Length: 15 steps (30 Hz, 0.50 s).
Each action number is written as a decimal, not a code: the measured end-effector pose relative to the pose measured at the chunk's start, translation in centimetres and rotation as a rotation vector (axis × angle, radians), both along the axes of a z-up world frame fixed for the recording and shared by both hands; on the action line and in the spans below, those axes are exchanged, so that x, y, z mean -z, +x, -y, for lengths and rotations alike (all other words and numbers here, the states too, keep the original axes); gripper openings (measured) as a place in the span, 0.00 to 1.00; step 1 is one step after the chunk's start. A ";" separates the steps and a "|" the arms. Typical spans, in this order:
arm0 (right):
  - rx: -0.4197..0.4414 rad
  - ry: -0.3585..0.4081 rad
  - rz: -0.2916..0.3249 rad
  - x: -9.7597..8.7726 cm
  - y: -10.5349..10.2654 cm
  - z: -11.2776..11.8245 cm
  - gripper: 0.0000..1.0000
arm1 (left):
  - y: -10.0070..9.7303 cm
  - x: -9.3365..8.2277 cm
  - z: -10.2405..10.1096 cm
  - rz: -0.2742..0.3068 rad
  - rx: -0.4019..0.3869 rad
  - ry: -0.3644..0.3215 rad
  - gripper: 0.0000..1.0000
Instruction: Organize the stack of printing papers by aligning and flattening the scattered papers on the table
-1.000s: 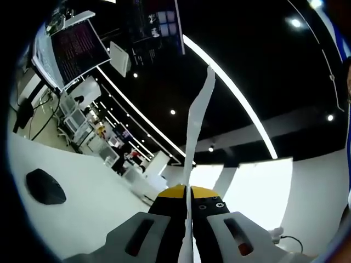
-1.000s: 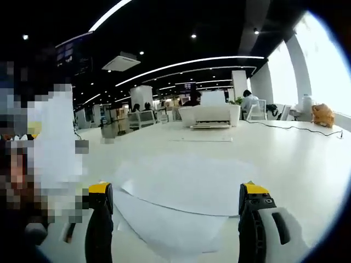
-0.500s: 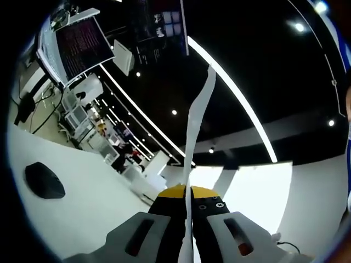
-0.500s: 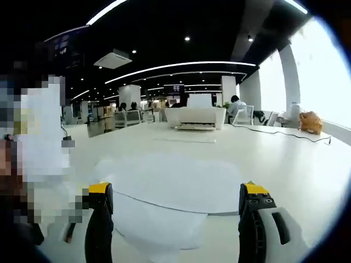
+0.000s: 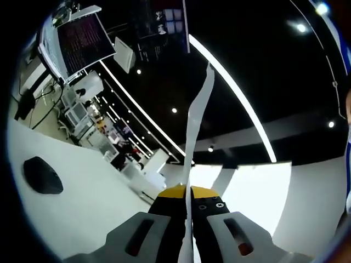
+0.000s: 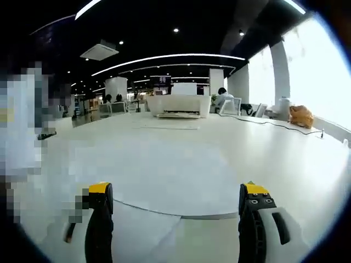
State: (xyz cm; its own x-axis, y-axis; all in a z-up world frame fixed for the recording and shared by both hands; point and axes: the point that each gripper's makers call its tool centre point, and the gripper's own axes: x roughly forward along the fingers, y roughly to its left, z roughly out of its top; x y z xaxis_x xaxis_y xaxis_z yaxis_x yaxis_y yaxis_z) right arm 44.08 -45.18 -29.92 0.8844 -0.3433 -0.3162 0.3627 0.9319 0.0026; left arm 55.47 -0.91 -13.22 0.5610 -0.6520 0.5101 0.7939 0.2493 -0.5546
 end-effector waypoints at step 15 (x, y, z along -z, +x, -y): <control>0.066 0.048 -0.113 1.7 -1.0 1.1 0.89 | -0.2 0.3 0.2 -0.003 0.012 -0.004 0.06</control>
State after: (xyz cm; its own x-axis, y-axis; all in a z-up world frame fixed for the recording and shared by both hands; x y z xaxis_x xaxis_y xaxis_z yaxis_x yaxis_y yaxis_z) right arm 43.09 -46.30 -31.60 0.8184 -0.3816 -0.4296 0.4236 0.9059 0.0022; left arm 55.29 -1.13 -13.52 0.5546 -0.6567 0.5111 0.7953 0.2376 -0.5577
